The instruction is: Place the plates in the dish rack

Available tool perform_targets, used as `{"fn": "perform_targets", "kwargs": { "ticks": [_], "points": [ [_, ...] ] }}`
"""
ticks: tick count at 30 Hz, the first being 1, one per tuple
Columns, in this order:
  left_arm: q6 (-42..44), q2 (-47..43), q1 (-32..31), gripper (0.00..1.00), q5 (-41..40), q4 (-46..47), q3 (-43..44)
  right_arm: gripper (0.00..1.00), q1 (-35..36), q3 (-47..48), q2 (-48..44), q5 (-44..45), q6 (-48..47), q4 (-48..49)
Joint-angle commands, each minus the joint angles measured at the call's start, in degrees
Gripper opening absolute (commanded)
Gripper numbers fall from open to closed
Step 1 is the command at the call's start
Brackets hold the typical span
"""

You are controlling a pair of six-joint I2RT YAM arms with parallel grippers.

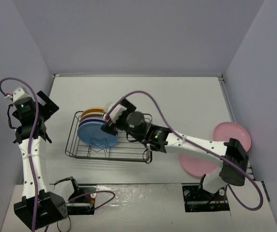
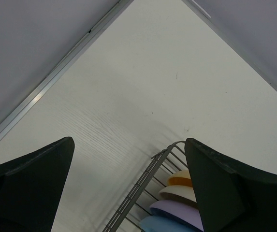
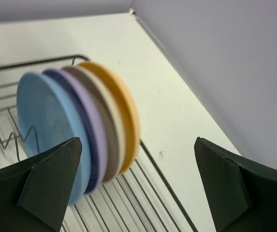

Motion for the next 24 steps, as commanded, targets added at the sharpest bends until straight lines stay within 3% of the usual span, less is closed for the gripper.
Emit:
{"fn": "perform_targets", "kwargs": {
  "ticks": [1, 6, 12, 17, 24],
  "points": [
    [-0.24, -1.52, 0.41, 0.97, 0.76, 1.74, 1.46, 1.0, -7.76, -0.5, -10.81, 3.35, 12.63, -0.65],
    [0.5, -0.37, 0.42, 0.97, 4.04, 2.56, 1.4, 1.0, -18.43, -3.67, -19.58, 17.24, 32.65, -14.38],
    [-0.48, 1.01, 0.35, 0.97, 5.65, 2.89, 1.54, 1.0, -36.26, -10.01, -28.71, 18.6, 52.54, -32.7],
    [-2.05, 2.42, 0.42, 0.97, 8.01, 4.94, 0.48, 1.0, -52.21, -15.85, -31.25, 11.57, 58.58, -46.35],
    [-1.5, 2.7, 0.51, 0.97, 8.32, 3.82, 0.75, 1.0, -56.35, -23.05, -26.66, 2.4, 59.77, -51.28]
  ]
}}
